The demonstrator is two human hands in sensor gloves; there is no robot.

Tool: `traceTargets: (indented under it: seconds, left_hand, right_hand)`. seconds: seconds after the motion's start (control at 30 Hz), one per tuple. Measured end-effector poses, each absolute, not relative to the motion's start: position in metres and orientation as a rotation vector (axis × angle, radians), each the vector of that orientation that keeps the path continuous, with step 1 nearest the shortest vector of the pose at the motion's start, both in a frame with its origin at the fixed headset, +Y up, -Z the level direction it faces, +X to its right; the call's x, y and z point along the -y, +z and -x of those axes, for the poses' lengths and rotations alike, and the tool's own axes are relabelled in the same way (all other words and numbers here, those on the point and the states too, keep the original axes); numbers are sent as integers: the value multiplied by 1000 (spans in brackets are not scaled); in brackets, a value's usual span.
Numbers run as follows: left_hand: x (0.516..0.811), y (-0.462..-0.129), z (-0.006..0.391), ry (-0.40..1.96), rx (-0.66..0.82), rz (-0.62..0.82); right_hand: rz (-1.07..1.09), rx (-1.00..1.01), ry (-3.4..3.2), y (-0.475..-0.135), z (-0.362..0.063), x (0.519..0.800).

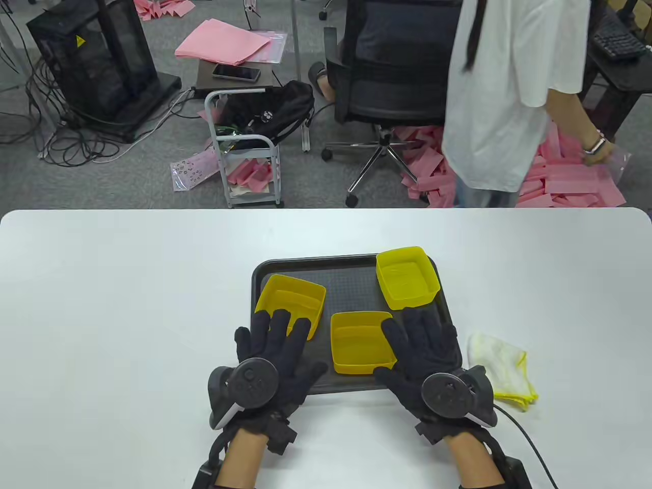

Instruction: Wipe plastic food containers with dish cloth

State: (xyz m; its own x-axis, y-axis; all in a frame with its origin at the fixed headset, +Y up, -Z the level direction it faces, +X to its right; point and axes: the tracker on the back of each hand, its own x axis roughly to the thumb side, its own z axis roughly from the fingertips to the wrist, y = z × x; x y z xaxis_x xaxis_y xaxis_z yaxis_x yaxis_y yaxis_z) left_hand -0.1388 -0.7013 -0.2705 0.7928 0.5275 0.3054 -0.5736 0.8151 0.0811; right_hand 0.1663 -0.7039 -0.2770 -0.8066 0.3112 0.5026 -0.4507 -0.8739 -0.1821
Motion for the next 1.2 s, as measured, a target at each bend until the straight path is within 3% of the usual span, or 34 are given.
traceTargets:
  seconds: [0.73, 1.03, 1.2]
  left_hand:
    - [704, -278, 142, 624, 231, -144]
    - [690, -326, 176, 479, 26, -54]
    - [698, -354, 188, 299, -49, 74]
  right_hand:
    - [-612, 360, 2610, -280, -166, 707]
    - [-544, 326, 2589, -285, -175, 708]
    - [-529, 301, 2581, -287, -177, 710]
